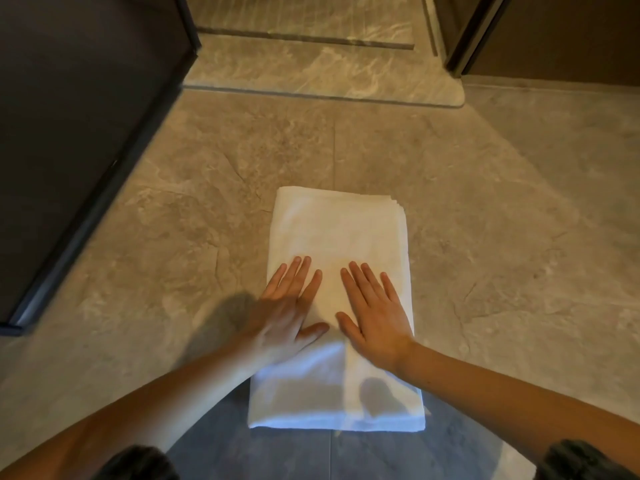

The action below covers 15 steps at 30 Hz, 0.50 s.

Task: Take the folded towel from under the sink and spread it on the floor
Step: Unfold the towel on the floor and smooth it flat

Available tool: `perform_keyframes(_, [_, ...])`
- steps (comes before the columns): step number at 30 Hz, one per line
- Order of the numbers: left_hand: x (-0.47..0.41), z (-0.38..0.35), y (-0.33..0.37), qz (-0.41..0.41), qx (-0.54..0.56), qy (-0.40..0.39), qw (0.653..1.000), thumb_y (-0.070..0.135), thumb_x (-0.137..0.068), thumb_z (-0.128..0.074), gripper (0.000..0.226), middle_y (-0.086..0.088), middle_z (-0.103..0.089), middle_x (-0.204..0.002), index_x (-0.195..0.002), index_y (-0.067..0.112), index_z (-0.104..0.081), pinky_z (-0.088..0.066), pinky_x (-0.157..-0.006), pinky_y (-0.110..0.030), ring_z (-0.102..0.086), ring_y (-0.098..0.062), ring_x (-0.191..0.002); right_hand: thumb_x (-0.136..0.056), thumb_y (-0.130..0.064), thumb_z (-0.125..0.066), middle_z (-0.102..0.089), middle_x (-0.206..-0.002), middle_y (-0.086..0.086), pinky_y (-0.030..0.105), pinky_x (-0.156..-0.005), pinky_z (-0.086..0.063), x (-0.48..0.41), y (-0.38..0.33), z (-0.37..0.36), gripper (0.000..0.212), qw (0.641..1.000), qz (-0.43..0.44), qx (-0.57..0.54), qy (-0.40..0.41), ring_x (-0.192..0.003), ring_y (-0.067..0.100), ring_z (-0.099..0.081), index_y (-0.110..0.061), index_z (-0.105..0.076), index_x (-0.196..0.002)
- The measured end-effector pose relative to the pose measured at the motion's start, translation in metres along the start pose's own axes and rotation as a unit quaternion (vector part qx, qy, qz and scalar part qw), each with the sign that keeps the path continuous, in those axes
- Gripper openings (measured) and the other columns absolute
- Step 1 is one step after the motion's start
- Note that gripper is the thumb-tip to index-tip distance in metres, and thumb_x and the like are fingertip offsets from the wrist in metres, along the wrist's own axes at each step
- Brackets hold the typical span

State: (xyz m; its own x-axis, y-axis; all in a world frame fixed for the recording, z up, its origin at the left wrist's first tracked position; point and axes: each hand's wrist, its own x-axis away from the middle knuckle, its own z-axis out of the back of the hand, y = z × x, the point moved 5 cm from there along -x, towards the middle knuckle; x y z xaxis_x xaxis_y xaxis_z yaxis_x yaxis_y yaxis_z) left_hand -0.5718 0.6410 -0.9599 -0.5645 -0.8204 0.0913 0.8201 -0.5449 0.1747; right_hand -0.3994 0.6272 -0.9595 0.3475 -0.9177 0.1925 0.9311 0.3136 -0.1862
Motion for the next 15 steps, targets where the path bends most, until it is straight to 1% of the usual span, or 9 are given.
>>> perform_keyframes(2, [0.001,-0.007,-0.002,-0.006,-0.005,0.000,1.000,0.068,-0.091,-0.030,0.087,-0.023,-0.009,-0.159,-0.152,0.006,-0.018,-0.010,-0.119,-0.048,-0.003,-0.035,-0.148,-0.097,-0.054,-0.020,0.001,-0.162,0.005,0.045,-0.121,-0.002,-0.001,0.001,-0.003,0.071,1.000,0.001,0.008,0.004,-0.149,0.022,0.006,-0.017,-0.002,-0.155])
perform_keyframes(6, [-0.001,-0.011,-0.003,-0.007,-0.003,0.008,1.000,0.068,-0.091,-0.032,0.088,-0.023,-0.010,-0.159,-0.151,0.006,-0.018,-0.009,-0.119,-0.049,-0.003,-0.035,-0.148,-0.097,-0.055,-0.022,0.000,-0.163,0.004,0.044,-0.120,0.000,-0.002,0.001,-0.004,0.072,1.000,0.001,0.005,0.001,-0.149,0.021,0.007,-0.017,-0.002,-0.155])
perform_keyframes(11, [-0.002,-0.012,-0.004,-0.003,-0.014,-0.013,1.000,0.068,-0.091,-0.032,0.088,-0.024,-0.011,-0.158,-0.151,0.004,-0.019,-0.012,-0.119,-0.050,-0.004,-0.035,-0.148,-0.097,-0.057,-0.017,0.004,-0.162,0.003,0.044,-0.121,0.002,-0.004,0.002,-0.003,0.071,1.000,0.005,-0.007,-0.016,-0.149,0.019,0.011,-0.018,0.002,-0.155])
perform_keyframes(13, [-0.002,-0.008,-0.002,-0.004,-0.015,-0.022,1.000,0.068,-0.092,-0.030,0.087,-0.025,-0.013,-0.158,-0.150,0.004,-0.022,-0.013,-0.118,-0.049,-0.006,-0.036,-0.147,-0.099,-0.055,-0.019,0.001,-0.162,0.003,0.043,-0.121,0.000,-0.003,0.004,0.002,0.069,0.999,0.016,-0.032,-0.008,-0.149,0.018,0.009,-0.018,-0.003,-0.155])
perform_keyframes(15, [-0.002,-0.001,0.001,-0.004,-0.009,-0.025,1.000,0.066,-0.092,-0.030,0.085,-0.025,-0.017,-0.157,-0.149,0.004,-0.027,-0.014,-0.118,-0.050,-0.012,-0.038,-0.146,-0.100,-0.048,-0.027,-0.009,-0.162,0.003,0.041,-0.122,-0.004,0.001,0.009,0.013,0.065,0.997,0.018,-0.068,0.020,-0.149,0.015,0.002,-0.016,-0.012,-0.154])
